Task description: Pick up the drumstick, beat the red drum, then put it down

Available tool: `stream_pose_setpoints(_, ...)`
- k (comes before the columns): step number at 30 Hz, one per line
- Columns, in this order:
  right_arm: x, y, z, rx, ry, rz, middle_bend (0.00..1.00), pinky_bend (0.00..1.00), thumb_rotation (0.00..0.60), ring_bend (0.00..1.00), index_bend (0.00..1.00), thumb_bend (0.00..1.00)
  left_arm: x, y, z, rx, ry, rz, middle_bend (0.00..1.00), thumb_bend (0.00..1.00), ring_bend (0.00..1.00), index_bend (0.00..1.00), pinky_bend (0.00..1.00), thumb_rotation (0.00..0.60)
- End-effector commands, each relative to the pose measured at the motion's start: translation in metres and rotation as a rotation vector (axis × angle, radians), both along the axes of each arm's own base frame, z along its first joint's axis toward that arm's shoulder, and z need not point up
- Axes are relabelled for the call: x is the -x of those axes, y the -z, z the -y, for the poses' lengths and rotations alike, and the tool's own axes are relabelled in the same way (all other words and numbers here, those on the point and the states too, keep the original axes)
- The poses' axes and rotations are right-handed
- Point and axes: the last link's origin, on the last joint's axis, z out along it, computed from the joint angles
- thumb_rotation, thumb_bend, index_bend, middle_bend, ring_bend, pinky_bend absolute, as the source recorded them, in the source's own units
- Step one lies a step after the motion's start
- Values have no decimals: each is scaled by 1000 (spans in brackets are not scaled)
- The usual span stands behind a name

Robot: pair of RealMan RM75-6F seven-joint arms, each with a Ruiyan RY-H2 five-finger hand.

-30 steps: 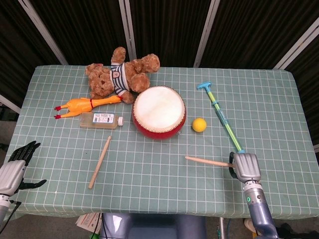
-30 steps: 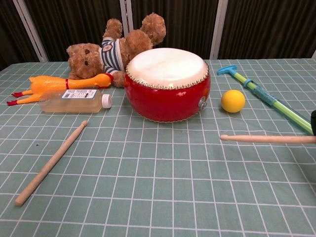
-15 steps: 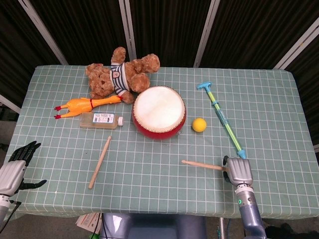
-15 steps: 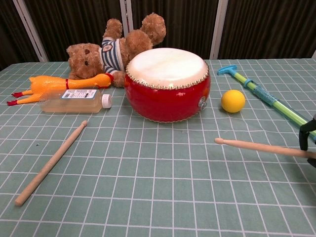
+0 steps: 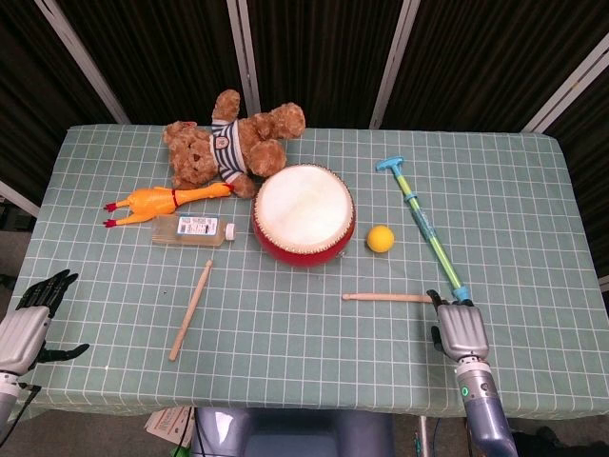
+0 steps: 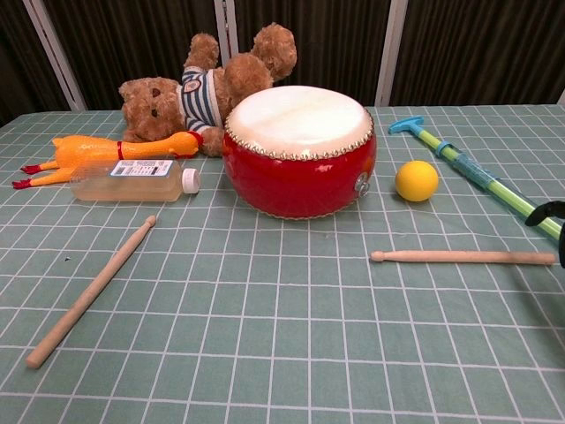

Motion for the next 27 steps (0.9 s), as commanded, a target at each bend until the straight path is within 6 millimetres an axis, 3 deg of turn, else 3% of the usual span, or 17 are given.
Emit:
stream_pose_setpoints(1,1,-15,-2,33,-29,9,385,259,600,364,129,525,0,0,0,-2,1,0,0,24,0,0,27,600)
stream_pose_setpoints(6,15,-51,-10,147,-99,21,267,190,600,237,15,467,0,0,0,-4,5,-1,0,24,0,0,27,600)
stream_pose_setpoints(9,28,-69,-18,198,-115,10,133,113,600,108,0,376,0,0,0,-5,11,-5,0,25,0,0,27,600)
stream_pose_setpoints(12,41,-85,-30,223,-123,17,44,83,600,49,0,305,0,1,0,-1,17,-22,0,24,0,0,27,600)
stream_pose_setpoints(20,61,-114,-49,304,-219,22,0,48,600,0,0,271,0,-1,-2,-34,56,-105,0,16,0,0,27,600)
stream_pose_setpoints(27,72,-118,-45,362,-232,77,0,47,600,0,0,271,-2,-4,-3,-120,106,-95,0,16,0,0,27,600)
